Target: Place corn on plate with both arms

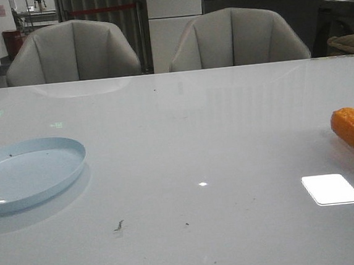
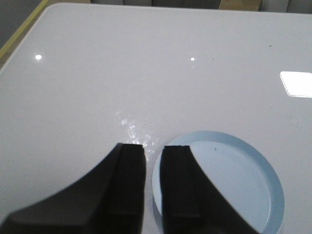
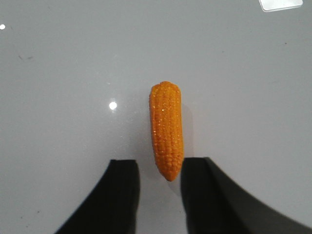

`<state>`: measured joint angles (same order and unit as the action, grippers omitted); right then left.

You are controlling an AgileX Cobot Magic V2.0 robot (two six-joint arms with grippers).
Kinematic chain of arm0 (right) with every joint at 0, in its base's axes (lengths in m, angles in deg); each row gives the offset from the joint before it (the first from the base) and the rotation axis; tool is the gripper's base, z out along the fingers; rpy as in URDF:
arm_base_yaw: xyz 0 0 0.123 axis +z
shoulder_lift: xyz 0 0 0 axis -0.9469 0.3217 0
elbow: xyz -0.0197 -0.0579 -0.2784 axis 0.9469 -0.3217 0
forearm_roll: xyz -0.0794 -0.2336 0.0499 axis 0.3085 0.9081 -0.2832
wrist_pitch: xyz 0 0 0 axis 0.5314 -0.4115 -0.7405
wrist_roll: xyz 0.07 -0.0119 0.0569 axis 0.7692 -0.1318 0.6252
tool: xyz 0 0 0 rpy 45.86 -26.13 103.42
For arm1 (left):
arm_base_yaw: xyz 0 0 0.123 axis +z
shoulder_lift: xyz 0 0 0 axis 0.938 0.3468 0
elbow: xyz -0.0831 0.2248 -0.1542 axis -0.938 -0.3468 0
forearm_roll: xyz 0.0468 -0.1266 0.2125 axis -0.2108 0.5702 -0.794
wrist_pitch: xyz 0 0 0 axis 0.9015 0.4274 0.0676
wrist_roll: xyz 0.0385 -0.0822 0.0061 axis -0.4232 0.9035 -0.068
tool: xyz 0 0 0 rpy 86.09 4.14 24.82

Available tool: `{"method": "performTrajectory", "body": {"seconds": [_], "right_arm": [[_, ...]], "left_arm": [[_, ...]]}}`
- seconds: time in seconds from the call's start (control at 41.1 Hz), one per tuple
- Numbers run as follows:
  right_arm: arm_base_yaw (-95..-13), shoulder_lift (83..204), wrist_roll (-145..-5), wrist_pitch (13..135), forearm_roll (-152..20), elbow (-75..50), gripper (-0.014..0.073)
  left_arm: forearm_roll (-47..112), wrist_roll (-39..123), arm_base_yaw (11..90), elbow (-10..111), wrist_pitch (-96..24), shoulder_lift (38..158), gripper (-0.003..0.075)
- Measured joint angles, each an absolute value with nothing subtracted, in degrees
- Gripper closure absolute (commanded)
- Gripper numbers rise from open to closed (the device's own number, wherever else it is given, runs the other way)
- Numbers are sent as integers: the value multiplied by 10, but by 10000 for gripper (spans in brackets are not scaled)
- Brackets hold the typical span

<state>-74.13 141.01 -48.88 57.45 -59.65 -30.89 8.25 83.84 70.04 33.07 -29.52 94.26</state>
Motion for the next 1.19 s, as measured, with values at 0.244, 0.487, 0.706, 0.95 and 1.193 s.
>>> {"method": "performTrajectory", "body": {"seconds": [0.244,0.487,0.706,0.95,1.193], "right_arm": [[-741,1418,-488,573,-591,-309,106],[-740,1418,-488,563,-591,-309,106],[-740,1418,-488,555,-591,-309,106],[-740,1418,-488,555,-591,-309,106],[-740,1418,-488,552,-591,-309,106]], "left_arm": [[81,838,700,334,-259,967,194],[83,858,731,456,-166,1050,195],[97,833,741,604,-37,1225,219],[118,809,727,721,54,1408,255],[131,807,725,753,69,1514,265]]}}
